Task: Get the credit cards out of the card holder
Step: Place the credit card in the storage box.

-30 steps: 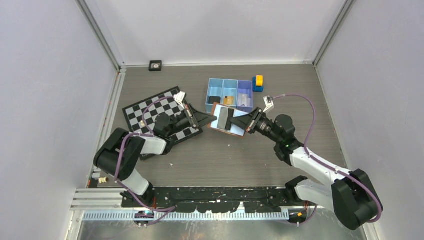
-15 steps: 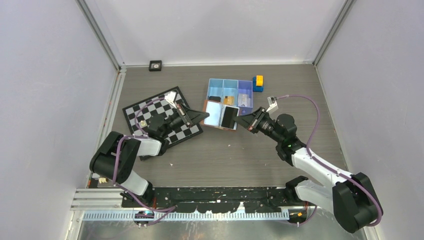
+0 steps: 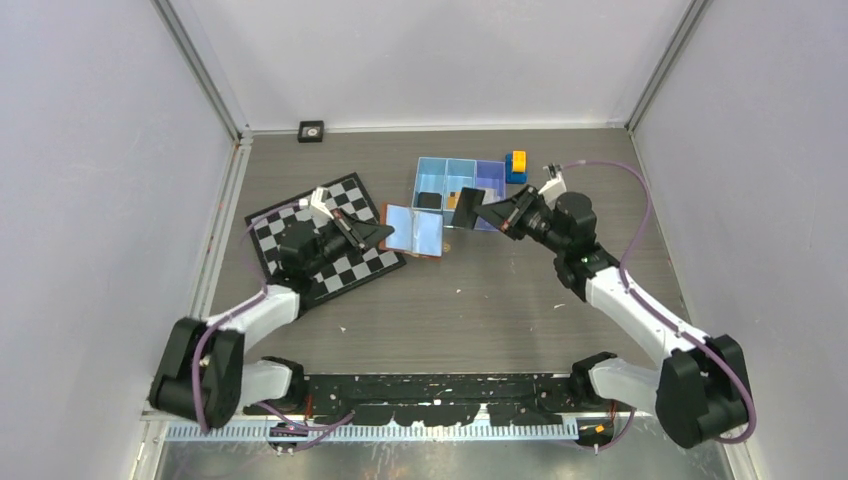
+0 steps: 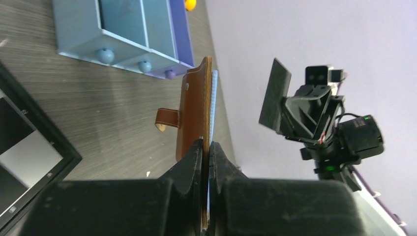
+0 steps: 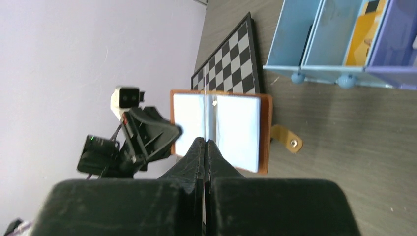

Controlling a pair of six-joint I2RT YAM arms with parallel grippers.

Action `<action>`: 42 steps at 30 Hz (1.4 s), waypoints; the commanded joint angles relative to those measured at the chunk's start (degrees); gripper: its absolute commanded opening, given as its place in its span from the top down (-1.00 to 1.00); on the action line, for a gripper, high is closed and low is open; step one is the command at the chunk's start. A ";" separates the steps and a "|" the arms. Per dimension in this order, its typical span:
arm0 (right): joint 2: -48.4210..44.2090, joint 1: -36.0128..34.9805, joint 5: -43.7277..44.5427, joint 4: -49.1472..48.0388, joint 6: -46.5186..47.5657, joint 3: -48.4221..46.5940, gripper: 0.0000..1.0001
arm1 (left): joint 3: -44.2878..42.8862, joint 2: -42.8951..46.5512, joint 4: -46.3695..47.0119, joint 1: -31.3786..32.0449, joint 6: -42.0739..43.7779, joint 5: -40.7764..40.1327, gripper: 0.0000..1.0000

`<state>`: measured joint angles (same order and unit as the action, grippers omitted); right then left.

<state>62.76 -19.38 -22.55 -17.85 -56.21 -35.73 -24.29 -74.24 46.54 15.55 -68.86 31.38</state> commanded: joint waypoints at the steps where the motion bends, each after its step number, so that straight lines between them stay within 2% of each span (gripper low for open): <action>1: 6.91 0.14 1.81 3.98 2.15 -7.72 0.99 | -3.87 11.86 -23.53 -0.17 12.49 -9.68 1.00; 5: 16.35 0.08 1.12 4.66 2.00 -14.70 0.99 | -4.04 22.60 -32.74 -0.16 16.90 -19.05 1.00; 10: 26.72 -0.25 1.90 6.57 2.66 -23.35 0.99 | -3.24 29.40 -36.46 -0.11 18.48 -24.51 1.00; 21: 45.51 -2.29 5.51 12.37 5.79 -40.62 0.99 | -1.39 34.99 -37.80 -0.16 17.88 -29.60 1.00; 32: 55.00 -4.48 6.46 15.40 7.75 -48.09 0.99 | -1.68 33.71 -37.26 -0.14 17.67 -28.04 1.00; 33: 55.09 -4.53 6.53 15.59 7.88 -48.34 0.96 | -1.72 33.53 -37.09 -0.12 17.63 -27.89 1.00; 35: 54.71 -4.53 6.82 15.58 7.99 -48.20 0.71 | -1.69 33.33 -36.93 -0.17 17.53 -27.71 1.00; 37: 53.51 -4.53 7.67 15.63 8.62 -47.22 0.53 | -1.68 33.28 -36.83 -0.17 17.53 -27.47 1.00; 42: 48.13 -4.54 8.77 16.86 9.45 -45.24 0.26 | -1.37 32.96 -35.79 -0.16 16.97 -26.47 1.00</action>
<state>117.34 -24.10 -16.25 -1.78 -48.88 -81.38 -25.65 -41.15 7.40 15.57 -52.03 3.57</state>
